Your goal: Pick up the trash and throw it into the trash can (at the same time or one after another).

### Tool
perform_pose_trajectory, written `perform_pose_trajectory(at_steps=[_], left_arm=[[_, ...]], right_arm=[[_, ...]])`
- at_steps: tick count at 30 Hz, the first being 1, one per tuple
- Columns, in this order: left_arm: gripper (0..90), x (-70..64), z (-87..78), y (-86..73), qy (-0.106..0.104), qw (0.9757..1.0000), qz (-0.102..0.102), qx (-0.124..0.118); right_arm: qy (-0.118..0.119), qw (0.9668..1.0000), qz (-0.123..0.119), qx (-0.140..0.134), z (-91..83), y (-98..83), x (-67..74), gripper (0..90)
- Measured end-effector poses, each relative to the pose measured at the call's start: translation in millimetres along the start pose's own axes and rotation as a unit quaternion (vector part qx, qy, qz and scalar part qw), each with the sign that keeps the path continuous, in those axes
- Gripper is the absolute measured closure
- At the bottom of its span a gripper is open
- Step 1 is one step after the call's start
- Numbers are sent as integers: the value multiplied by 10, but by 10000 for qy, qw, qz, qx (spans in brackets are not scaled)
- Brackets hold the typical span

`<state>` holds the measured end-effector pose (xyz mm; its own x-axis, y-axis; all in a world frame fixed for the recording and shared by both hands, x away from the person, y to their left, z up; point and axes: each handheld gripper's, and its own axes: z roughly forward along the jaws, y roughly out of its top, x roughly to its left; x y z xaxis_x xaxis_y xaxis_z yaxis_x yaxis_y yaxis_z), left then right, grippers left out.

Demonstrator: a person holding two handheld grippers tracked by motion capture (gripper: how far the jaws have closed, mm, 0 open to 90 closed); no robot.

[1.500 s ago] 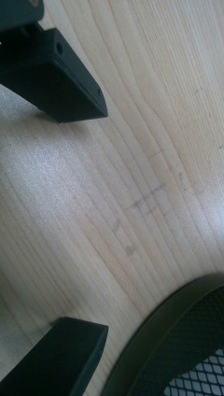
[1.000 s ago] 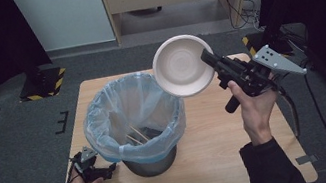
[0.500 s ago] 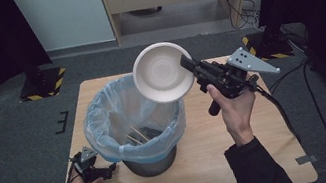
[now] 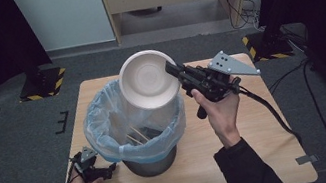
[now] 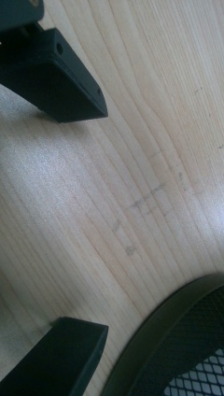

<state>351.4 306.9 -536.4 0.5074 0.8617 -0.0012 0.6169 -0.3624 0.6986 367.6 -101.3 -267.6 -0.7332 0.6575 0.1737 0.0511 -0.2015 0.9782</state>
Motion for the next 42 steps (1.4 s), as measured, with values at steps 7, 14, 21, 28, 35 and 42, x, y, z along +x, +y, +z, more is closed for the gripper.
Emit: perform_pose_trajectory(at_steps=[7,14,21,28,35,42], left_arm=[[0,0,0,0,0,10000,1,1],[0,0,0,0,0,10000,2,1],[0,0,0,0,1,10000,2,0],[0,0,0,0,0,10000,0,0],[0,0,0,0,0,10000,2,1],[0,0,0,0,0,10000,2,1]], right_arm=[[29,9997,-73,227,100,-106,41,837],[100,9988,-107,468,177,-191,68,835],[399,9945,-105,959,278,-288,81,664],[200,9970,-80,746,161,-173,-39,533],[-499,9961,-158,706,-138,-162,-391,346],[-872,9907,-112,1037,-365,-412,-640,293]])
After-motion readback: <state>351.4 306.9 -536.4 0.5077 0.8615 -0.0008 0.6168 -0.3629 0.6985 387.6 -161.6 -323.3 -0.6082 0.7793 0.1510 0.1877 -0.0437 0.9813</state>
